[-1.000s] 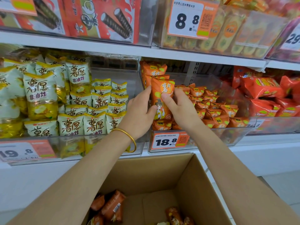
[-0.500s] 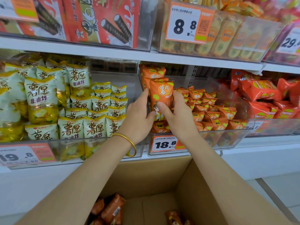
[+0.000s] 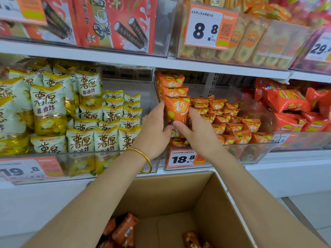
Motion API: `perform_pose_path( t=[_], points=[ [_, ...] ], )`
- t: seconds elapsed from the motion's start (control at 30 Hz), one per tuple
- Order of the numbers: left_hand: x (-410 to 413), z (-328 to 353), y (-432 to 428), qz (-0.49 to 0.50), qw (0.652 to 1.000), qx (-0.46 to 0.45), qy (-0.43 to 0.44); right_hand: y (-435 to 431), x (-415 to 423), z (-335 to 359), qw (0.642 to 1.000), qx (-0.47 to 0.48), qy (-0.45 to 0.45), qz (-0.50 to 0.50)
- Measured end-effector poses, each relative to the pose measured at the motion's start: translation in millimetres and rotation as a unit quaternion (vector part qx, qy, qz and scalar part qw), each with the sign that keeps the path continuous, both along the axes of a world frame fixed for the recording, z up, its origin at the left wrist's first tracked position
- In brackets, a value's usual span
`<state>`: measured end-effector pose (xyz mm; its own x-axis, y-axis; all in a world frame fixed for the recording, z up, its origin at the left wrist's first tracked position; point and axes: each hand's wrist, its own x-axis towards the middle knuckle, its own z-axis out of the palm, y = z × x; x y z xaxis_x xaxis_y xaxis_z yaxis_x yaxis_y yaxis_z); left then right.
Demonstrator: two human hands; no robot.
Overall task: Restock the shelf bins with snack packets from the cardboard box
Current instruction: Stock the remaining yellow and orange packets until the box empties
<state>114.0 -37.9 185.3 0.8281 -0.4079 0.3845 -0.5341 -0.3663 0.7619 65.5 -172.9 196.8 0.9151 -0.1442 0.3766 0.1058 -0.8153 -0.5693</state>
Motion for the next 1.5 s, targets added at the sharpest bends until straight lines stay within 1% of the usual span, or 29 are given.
perform_pose_path(
  t=[0.1,0.17,0.23,0.5,0.63,0.7,0.77,0.8,0.87,0.93,1.03,1.07,1.13,1.2,1.3,1.37,1.43,1.5],
  points=[
    [-3,4,1,-0.002,1.000,-0.008,-0.001,0,0,4,1.000,0.022,0.007,0.016],
    [-6,7,2,-0.003,1.000,-0.019,-0.005,1,1,6,0.999,0.029,-0.013,0.022],
    [-10,9,4,-0.003,1.000,-0.023,-0.010,1,2,8,0.999,0.023,-0.033,0.017],
    [-13,9,5,0.004,1.000,-0.007,-0.014,-1,-4,9,0.998,0.015,-0.058,-0.013],
    [-19,10,5,0.047,0.999,0.005,-0.025,5,-13,10,0.994,0.037,-0.095,-0.029],
    [-30,9,9,0.098,0.994,-0.007,-0.048,8,-19,10,0.992,0.035,-0.116,-0.040],
    [-50,6,17,0.129,0.987,-0.023,-0.096,10,-31,5,0.988,0.036,-0.145,-0.046],
    [-63,4,22,0.118,0.985,-0.018,-0.127,11,-42,1,0.985,0.042,-0.161,-0.039],
    [-89,-2,35,0.068,0.982,0.037,-0.171,17,-70,-15,0.984,0.064,-0.165,-0.010],
    [-111,-17,51,0.010,0.980,0.128,-0.153,25,-103,-46,0.990,0.091,-0.104,0.018],
    [-132,-49,80,-0.048,0.968,0.244,-0.041,35,-138,-108,0.994,0.095,0.049,0.038],
    [-137,-59,89,-0.060,0.957,0.284,-0.019,37,-144,-129,0.989,0.088,0.108,0.046],
    [-147,-77,107,-0.079,0.926,0.369,-0.003,44,-149,-166,0.974,0.060,0.209,0.068],
    [-151,-90,127,-0.094,0.890,0.447,0.013,54,-147,-195,0.957,0.035,0.271,0.099],
    [-152,-106,155,-0.101,0.859,0.500,0.040,72,-140,-230,0.936,0.022,0.329,0.122],
    [-152,-116,169,-0.111,0.854,0.508,-0.003,85,-132,-255,0.919,0.009,0.375,0.123],
    [-151,-125,179,-0.129,0.848,0.513,-0.025,100,-122,-272,0.912,0.011,0.392,0.121],
    [-148,-133,188,-0.140,0.841,0.519,-0.066,113,-103,-285,0.901,0.093,0.419,0.070]
  ],
)
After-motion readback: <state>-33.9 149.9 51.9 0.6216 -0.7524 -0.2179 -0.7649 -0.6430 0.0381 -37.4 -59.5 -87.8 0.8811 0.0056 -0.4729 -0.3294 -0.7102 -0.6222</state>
